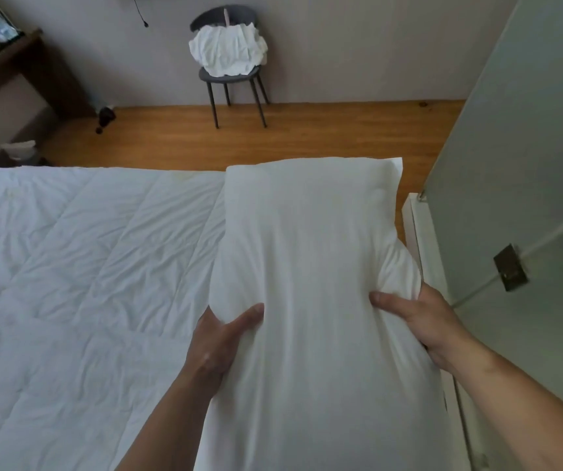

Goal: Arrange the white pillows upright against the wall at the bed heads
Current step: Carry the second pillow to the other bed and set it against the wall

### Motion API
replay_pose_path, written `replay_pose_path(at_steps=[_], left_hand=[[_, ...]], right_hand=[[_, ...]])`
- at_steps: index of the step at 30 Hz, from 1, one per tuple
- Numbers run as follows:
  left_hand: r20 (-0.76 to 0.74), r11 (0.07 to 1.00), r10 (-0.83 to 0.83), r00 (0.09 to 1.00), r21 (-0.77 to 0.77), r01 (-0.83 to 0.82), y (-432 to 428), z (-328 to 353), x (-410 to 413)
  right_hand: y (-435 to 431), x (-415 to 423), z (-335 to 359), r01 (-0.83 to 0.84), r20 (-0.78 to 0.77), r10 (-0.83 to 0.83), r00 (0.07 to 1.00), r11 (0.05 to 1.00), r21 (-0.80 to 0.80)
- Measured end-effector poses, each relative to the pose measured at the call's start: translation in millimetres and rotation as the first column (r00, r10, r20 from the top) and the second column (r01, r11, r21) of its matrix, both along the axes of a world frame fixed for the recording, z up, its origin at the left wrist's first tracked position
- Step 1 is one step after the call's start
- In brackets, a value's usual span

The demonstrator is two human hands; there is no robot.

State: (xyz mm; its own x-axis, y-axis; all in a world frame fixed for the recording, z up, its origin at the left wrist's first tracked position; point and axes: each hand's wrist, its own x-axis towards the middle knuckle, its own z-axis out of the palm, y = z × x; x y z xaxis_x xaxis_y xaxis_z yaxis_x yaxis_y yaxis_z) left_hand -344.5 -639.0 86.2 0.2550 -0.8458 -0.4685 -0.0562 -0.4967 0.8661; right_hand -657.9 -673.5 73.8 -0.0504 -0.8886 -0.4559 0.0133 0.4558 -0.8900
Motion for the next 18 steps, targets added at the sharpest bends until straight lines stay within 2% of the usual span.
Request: replay_pose_path(at_steps=[5, 18], left_hand=[[-0.015, 0.998, -0.057, 0.998, -0.028, 0.057, -84, -8, -1], [-0.027, 0.995, -0.094, 0.995, -0.017, 0.093, -294, -16, -33]], right_hand=[[-69, -1, -8, 0.079, -0.043, -0.080, 0.996, 0.997, -0.018], [-269, -38, -11, 0.117, -0.047, -0.120, 0.992, 0.992, -0.053]])
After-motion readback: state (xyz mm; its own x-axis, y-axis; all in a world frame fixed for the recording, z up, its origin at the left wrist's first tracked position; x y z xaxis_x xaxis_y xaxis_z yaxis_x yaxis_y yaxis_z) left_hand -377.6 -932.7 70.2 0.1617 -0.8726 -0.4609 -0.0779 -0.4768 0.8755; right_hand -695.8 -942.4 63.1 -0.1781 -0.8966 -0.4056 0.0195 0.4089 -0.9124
